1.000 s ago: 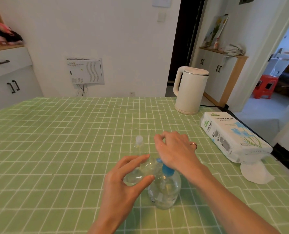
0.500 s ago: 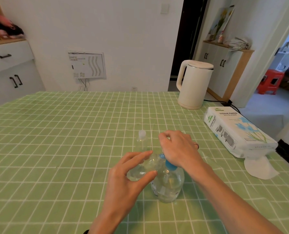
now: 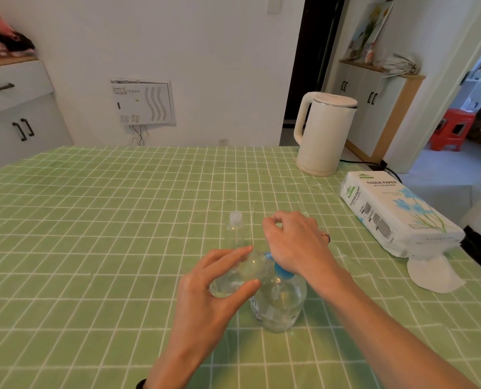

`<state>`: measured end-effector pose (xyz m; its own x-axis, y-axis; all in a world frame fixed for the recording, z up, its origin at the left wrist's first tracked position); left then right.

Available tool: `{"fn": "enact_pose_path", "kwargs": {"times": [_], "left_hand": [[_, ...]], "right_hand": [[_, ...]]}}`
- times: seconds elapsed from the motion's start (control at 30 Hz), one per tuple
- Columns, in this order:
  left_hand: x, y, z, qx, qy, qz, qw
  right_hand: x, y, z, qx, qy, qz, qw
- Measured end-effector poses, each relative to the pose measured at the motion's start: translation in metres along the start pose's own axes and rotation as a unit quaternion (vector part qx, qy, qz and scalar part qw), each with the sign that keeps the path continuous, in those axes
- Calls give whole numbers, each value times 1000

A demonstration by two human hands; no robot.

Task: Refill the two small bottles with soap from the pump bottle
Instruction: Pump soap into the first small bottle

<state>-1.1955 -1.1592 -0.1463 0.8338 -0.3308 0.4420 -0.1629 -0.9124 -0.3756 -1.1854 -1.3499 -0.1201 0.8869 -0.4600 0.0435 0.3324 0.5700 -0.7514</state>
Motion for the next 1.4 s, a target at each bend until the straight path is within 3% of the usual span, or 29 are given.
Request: {"fn": "enact_pose_path", "kwargs": {"times": [0.43,0.77,1.13,1.4], "left_hand": [[3,-5,-10,1,15,-5,1000],[0,1,0,3,3,1,1000],[2,-3,-6,-5,8,-6,1000],[0,0,-1,1,-5,-1,1000]], "right_hand": [[1,-12,12,-19,-29,-24,999],[2,4,-4,-2,15,24,1000],[-1,-10,11,-13,-17,-12,1000],[0,2,-2,8,21,29,999]]}}
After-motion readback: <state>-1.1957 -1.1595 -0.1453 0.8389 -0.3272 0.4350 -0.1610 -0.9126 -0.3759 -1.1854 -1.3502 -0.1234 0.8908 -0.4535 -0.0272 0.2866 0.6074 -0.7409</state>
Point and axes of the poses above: each hand's wrist, its own x-axis towards the middle knuckle, its own y-axis out of the palm, z = x × y, the point moved 9 cm from there along x, towards the middle knuckle, and after that the axes turned 9 degrees about x, right-handed, at the moved point
